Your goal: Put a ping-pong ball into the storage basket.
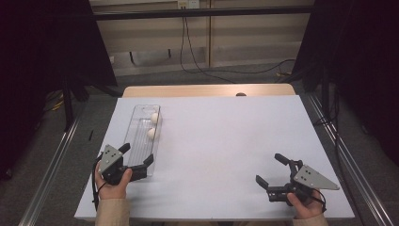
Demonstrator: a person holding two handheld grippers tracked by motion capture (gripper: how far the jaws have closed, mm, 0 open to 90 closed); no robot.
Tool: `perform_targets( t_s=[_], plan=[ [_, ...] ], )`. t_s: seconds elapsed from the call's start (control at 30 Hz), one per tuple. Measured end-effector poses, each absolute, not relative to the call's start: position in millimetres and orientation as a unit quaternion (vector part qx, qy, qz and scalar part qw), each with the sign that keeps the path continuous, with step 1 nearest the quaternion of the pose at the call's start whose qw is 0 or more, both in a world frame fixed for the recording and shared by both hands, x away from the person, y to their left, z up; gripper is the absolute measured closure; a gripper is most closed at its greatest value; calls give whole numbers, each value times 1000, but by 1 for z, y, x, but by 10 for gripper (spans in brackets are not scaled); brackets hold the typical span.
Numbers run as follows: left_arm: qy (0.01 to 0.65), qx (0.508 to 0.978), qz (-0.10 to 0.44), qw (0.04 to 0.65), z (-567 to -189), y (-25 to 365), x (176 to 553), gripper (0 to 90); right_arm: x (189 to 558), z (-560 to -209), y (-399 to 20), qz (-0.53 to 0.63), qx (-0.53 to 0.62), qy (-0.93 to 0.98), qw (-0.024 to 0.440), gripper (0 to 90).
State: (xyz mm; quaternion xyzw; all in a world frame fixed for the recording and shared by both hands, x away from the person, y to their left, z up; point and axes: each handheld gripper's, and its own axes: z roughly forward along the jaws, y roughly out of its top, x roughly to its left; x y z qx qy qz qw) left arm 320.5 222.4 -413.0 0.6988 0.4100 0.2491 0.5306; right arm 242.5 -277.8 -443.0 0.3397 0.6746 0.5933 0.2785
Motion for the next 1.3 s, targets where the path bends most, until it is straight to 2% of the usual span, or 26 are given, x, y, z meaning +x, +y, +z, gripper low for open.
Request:
perform_targets(
  t_s=[1.3],
  plan=[
    [422, 692, 237, 535, -424, 233, 309, 34, 242, -443, -277, 595, 336, 674, 281, 8]
  ],
)
